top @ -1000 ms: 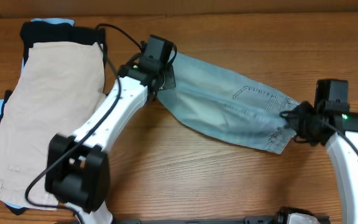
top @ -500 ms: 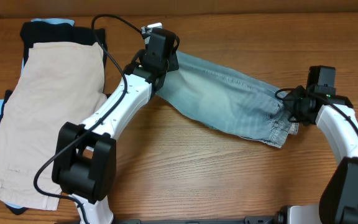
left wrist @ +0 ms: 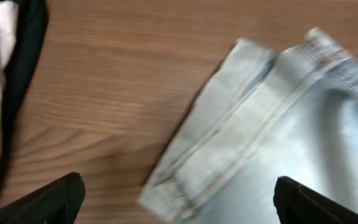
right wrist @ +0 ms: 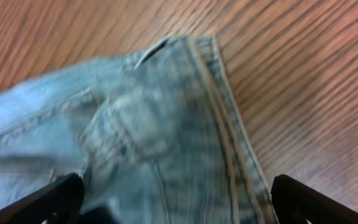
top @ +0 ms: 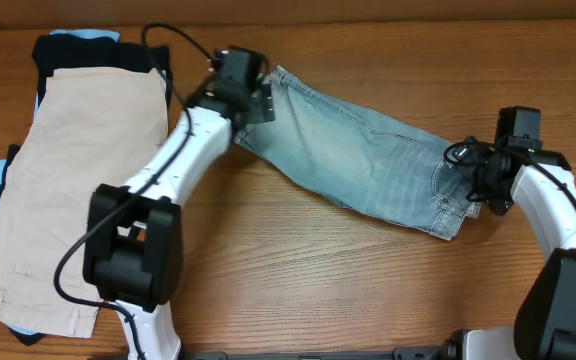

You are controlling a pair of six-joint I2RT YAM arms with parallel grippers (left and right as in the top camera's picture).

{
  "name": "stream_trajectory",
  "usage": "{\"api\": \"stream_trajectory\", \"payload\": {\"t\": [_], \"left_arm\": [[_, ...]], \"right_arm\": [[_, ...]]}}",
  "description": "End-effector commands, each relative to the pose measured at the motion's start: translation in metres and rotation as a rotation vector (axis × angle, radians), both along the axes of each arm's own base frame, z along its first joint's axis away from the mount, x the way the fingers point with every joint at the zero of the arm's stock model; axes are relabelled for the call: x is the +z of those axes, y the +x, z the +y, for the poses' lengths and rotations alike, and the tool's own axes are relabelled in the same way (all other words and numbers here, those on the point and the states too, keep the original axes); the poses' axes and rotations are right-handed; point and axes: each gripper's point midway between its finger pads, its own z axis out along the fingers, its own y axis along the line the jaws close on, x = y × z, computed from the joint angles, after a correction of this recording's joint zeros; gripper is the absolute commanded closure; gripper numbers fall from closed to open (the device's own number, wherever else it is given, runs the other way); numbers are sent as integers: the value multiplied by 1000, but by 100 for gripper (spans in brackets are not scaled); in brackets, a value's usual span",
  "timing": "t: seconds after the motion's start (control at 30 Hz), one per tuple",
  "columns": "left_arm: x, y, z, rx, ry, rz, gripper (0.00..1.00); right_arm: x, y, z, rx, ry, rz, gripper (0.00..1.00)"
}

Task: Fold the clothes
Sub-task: 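Lift the lower half and fold it up onto the upper leg with both grippers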

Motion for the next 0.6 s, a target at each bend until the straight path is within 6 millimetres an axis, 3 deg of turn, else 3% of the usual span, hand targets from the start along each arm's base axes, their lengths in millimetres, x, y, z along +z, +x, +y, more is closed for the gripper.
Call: {"api": "stream_trajectory", "payload": {"t": [0.0,0.13,0.23,0.57], "left_arm": [[14,10,7,-171,-76,5,0],[6,15,5,-404,-122,-5,0],[-5,22,5,-494,-135,-24,0],[-63,14,-22,-569,-106,78,0]], "right_arm": [[32,10,21,184,57,-89,0],[33,5,42,307,143,-95,0],[32,2,45,322,155,-84,0],[32,3,42,312,138,-84,0]]}}
